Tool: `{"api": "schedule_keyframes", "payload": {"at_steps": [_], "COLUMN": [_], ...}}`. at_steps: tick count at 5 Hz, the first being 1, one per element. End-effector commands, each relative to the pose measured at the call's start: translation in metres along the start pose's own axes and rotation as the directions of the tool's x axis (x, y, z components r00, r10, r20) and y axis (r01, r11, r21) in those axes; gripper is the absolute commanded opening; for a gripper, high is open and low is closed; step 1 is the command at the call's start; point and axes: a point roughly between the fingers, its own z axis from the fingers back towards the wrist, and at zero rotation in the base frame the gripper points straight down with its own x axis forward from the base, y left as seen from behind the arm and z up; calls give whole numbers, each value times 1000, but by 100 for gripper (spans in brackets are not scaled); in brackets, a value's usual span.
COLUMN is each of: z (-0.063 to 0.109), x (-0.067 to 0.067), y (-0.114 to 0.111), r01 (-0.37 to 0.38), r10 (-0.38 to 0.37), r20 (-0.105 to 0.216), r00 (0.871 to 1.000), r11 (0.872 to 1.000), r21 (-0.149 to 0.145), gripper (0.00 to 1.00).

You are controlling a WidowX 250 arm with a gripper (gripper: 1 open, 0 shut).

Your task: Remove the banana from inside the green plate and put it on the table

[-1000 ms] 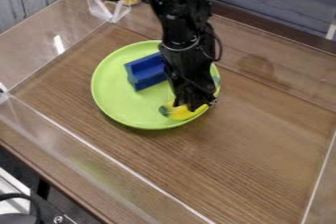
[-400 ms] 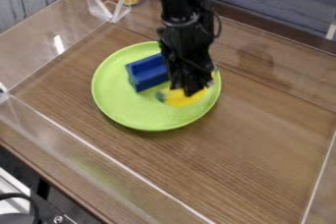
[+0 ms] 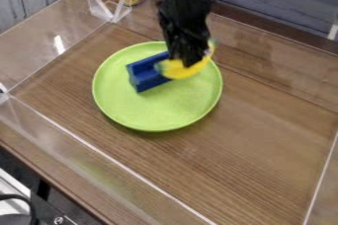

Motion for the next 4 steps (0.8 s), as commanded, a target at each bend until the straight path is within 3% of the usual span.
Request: {"api": "schedule_keyframes", "payload": {"at_steps": [1,4], "z": [19,25], "x": [21,36], "y": [-3,-22], "r01": [31,109], "r10": [-33,-113], "r20": [63,85], "r00": [997,990], "r11": [999,993], "r21": [31,43], "gripper": [0,0]}}
